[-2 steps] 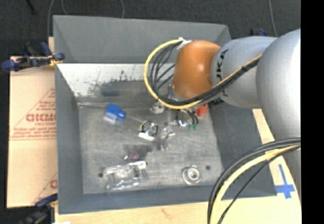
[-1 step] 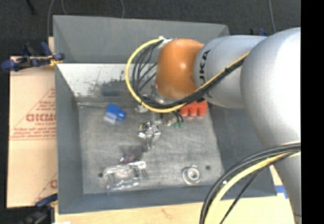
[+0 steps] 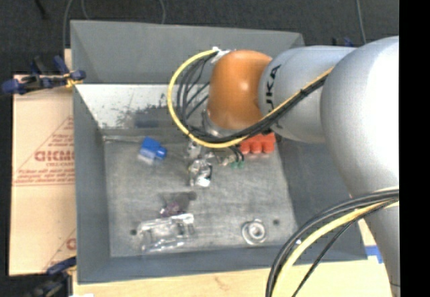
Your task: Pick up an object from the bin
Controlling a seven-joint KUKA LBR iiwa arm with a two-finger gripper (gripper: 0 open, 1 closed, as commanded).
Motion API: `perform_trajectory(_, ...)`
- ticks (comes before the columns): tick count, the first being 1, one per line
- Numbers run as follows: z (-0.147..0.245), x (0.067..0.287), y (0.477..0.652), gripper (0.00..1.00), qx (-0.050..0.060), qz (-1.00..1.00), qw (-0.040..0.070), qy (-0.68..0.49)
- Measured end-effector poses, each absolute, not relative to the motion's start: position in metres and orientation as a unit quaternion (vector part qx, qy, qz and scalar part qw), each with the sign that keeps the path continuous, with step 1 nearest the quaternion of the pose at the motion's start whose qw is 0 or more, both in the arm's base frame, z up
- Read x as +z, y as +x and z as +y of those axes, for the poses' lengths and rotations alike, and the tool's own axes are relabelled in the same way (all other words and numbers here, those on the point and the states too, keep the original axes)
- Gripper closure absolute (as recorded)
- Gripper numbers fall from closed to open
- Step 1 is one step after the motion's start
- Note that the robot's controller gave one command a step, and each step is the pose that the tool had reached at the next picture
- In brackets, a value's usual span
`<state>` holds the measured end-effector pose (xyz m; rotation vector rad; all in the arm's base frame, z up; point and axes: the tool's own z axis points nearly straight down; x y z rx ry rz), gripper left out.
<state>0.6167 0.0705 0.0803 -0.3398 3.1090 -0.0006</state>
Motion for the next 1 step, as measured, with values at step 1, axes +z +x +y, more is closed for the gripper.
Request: perform_trajectory(1, 0.0428, 0.2069, 0.6309, 1.00, -0.002, 0.983, 0.007, -0.183)
